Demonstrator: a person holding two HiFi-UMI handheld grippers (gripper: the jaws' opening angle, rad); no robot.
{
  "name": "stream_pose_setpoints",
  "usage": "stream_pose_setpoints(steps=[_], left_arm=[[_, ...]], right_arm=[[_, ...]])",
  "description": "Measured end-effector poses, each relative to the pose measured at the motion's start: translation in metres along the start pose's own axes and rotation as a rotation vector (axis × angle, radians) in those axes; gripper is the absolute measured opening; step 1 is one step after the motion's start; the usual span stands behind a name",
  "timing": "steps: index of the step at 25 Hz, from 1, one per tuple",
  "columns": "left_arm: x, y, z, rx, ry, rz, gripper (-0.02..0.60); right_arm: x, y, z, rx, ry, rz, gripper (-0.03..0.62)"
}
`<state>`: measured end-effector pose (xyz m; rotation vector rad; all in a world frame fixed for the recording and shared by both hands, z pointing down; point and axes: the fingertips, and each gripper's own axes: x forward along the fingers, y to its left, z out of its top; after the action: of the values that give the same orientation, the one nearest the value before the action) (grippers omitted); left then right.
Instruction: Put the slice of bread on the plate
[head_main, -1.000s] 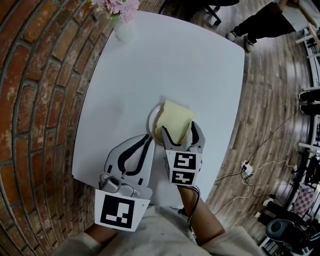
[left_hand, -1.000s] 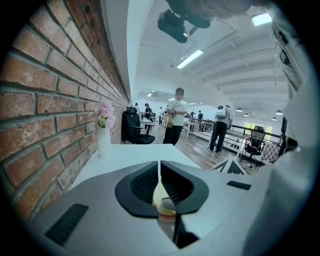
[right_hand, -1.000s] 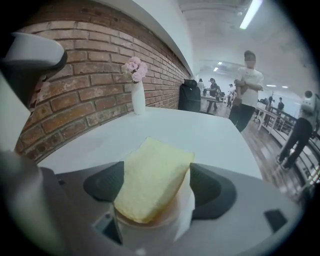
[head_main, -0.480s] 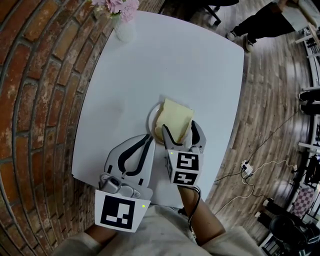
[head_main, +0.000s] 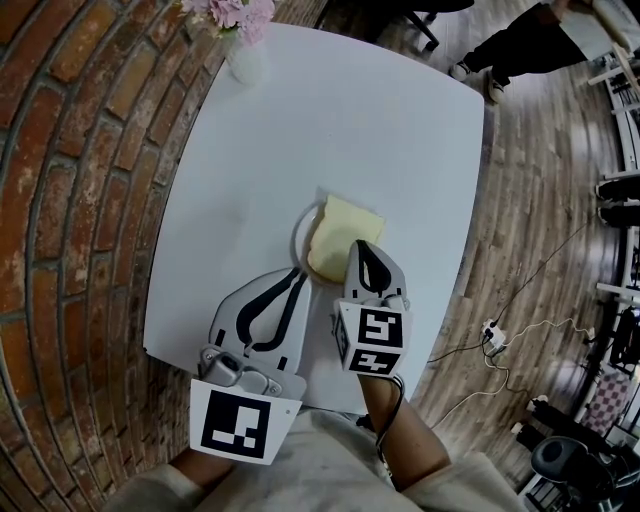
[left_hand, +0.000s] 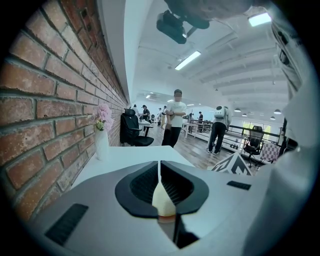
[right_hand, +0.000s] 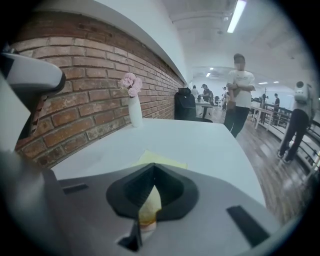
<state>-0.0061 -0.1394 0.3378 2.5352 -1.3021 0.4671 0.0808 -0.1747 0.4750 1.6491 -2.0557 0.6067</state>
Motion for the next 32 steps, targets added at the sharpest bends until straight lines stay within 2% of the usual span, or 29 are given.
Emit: stream_pose_setpoints(steps=[9, 23, 32], left_arm=[[-0.006, -0.005, 0.003, 0.013, -0.008, -0.008, 0.025], [-0.019, -0.017, 0.012, 0.035, -0.039, -0.024, 0.025], [-0.037, -0.033, 0.022, 0.058, -0.077, -0.037, 0.025]], right_arm=[[-0.016, 0.005, 0.018, -0.003, -0.061, 0.003, 0.008], [-0.091, 0.026, 0.09, 0.018, -0.279, 0.051, 0.006], [-0.152, 0.039, 0.111, -0.078, -0.393, 0.053, 0.008]])
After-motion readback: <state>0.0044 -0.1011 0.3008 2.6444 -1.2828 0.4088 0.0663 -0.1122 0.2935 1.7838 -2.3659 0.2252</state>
